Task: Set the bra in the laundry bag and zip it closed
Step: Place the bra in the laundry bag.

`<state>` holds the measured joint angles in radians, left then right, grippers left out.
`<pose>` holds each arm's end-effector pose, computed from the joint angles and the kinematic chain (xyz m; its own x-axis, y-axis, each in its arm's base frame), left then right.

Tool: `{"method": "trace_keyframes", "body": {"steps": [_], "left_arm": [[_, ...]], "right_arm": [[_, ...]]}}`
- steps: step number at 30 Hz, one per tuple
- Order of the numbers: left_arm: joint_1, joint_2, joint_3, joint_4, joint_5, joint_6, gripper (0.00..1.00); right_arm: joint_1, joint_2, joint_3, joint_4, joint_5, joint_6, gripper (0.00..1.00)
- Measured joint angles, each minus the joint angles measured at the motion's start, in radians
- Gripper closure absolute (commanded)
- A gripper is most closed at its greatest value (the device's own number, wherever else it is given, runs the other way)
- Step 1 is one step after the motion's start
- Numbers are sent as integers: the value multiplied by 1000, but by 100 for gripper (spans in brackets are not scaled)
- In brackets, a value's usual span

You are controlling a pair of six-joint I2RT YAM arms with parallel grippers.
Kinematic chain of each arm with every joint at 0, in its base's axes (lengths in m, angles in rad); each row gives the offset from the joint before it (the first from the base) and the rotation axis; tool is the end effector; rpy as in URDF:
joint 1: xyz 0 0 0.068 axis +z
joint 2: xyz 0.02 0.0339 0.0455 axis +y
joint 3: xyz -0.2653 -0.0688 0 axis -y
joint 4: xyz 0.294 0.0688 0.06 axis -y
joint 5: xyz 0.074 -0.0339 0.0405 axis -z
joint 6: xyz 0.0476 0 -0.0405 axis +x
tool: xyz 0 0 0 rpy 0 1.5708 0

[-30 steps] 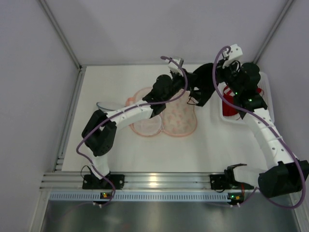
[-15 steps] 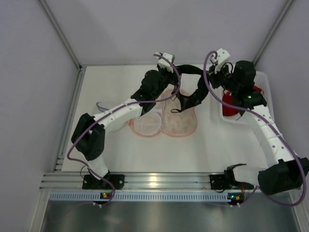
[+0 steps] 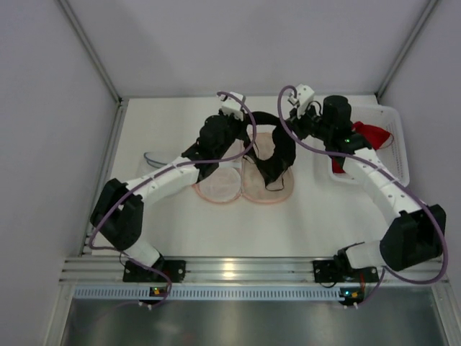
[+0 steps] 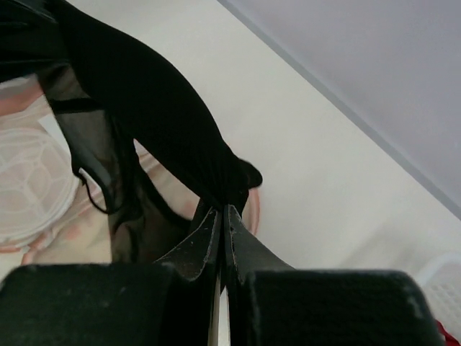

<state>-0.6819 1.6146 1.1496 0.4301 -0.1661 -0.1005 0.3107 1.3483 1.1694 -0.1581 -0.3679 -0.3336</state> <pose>0.3483 -0.2726 0.2961 -0.0765 -0.0654 -0.9949 0.4881 0.8677 -0.0945 0.3501 0.1304 0.3398 -0.0982 -0.3524 -0.9307 -0.6780 0.7083 -0.1967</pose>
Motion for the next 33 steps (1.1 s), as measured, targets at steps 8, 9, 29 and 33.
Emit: {"method": "trace_keyframes", "body": {"steps": [8,9,29,33], "left_arm": [[0,-107,-23,-84,-101,-64,100],[-1,-116,-34,-85,-111,-80,100],[-272,-161,-140,-79,-506,-19,100],[-296,-159,-140,-79,-544,19,100]], "right_arm": [[21,218,179,98,-11,-44,100],[22,241,214,115,-18,-53,100],[36,443,253,375,-171,29,100],[37,477,278,423,-191,75,100]]}}
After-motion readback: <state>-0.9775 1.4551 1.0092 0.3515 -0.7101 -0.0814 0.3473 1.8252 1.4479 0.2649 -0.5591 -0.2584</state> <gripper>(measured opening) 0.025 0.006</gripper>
